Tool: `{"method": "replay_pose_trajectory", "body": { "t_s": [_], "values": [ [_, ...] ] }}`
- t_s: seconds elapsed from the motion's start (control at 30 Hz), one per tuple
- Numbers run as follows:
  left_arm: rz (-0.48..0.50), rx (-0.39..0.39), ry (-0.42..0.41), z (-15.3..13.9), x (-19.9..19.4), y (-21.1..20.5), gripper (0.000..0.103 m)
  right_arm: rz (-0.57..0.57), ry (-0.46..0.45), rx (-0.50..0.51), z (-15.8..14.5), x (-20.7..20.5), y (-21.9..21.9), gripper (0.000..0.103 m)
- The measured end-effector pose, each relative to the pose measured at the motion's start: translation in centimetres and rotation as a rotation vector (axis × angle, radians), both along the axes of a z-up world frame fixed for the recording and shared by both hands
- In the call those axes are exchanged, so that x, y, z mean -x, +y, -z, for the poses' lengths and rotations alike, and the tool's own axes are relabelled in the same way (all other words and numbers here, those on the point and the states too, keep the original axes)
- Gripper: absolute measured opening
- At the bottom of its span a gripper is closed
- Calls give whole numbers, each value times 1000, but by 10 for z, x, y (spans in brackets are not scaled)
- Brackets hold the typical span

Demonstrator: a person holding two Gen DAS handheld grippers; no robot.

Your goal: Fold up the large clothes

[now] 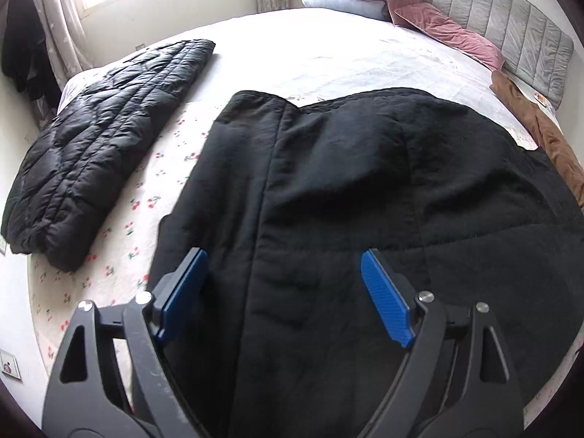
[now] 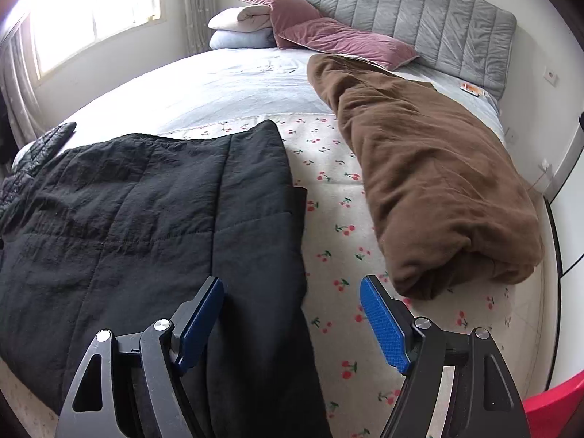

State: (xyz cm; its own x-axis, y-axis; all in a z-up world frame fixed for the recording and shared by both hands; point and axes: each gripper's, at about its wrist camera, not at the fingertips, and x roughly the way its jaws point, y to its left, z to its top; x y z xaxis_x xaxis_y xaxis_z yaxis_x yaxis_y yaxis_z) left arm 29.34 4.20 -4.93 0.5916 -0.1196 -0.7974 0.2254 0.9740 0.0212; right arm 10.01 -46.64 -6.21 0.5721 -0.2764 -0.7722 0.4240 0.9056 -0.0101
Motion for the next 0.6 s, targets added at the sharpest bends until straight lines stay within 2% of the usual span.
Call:
{"method": "replay_pose_trajectory", "body": {
  "t_s": [0.1, 0.2, 0.3, 0.4, 0.53, 0.6],
  "values": [
    [-22, 71, 11, -18, 28, 22, 87, 7, -34, -70, -11, 30, -7, 80],
    [-65, 157, 73, -23, 50, 47, 88, 24, -60, -188, -13, 55, -12, 84],
    [-113, 255, 156, -18, 67, 73, 88, 32, -64, -316, -7, 76, -11, 84],
    [-154, 338, 200, -13, 84, 96, 88, 41, -68, -431, 4, 89, -7, 84],
    [-193, 402, 238, -10, 106, 119, 88, 35, -54, -520, 16, 97, 4, 84],
    [-225, 461, 264, -4, 116, 131, 88, 37, -42, -559, 24, 100, 10, 84]
  ]
}}
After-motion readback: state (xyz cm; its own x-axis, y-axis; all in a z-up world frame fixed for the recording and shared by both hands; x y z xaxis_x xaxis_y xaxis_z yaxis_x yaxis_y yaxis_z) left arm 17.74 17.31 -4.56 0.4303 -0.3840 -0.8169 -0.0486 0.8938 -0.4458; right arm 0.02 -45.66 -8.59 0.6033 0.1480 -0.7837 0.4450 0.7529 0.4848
